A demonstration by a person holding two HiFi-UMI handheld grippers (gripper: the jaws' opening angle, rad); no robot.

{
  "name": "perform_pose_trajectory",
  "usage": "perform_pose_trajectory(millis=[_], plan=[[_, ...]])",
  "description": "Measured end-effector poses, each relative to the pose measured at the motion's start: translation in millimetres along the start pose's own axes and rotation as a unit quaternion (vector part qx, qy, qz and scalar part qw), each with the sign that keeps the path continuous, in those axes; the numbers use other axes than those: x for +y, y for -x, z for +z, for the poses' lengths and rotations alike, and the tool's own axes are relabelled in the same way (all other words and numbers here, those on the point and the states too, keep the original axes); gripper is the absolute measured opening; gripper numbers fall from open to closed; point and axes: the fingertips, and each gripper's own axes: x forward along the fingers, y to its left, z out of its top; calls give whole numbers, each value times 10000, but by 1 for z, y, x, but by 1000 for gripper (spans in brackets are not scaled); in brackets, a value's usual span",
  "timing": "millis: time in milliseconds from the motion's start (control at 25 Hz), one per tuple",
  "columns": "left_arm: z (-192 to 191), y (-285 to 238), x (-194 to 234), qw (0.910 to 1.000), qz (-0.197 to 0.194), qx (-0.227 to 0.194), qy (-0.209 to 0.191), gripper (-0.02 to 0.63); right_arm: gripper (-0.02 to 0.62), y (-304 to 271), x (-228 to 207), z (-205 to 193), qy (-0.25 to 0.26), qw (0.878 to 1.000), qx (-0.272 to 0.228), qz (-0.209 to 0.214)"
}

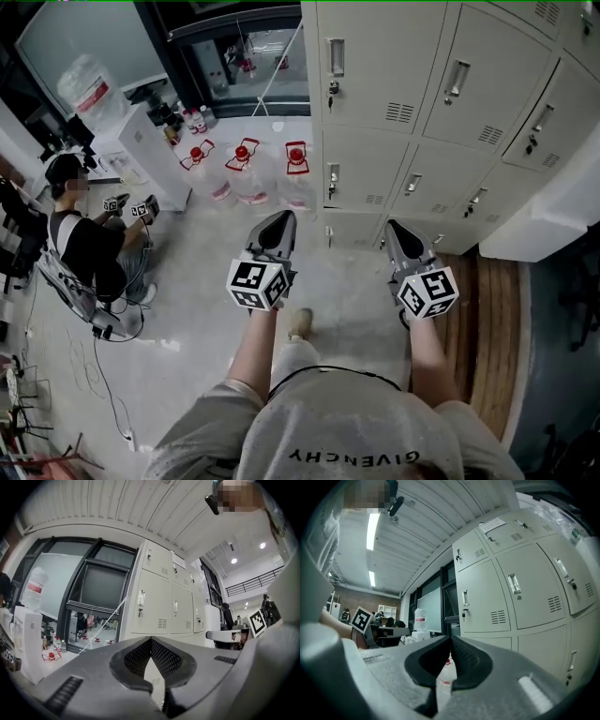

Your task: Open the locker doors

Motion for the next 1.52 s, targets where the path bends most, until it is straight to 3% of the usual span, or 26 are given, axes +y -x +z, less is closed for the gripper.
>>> perform_pose_trajectory(millis=[320, 760, 1200, 1520], plan=[[30, -75, 73, 9990, -439, 5, 22, -2, 6, -109, -8, 25, -21, 9999, -93, -141], [44, -154, 137, 9951, -987, 42, 89, -2, 43, -210, -28, 60, 108, 9984, -336, -438], [51, -209, 169, 9899, -1415, 55, 110, -2, 98, -296, -45, 131, 617, 9948, -566, -587], [47, -230, 172, 9875, -1563, 89, 182, -2, 138, -343, -62, 147, 815, 9923, -344, -871]])
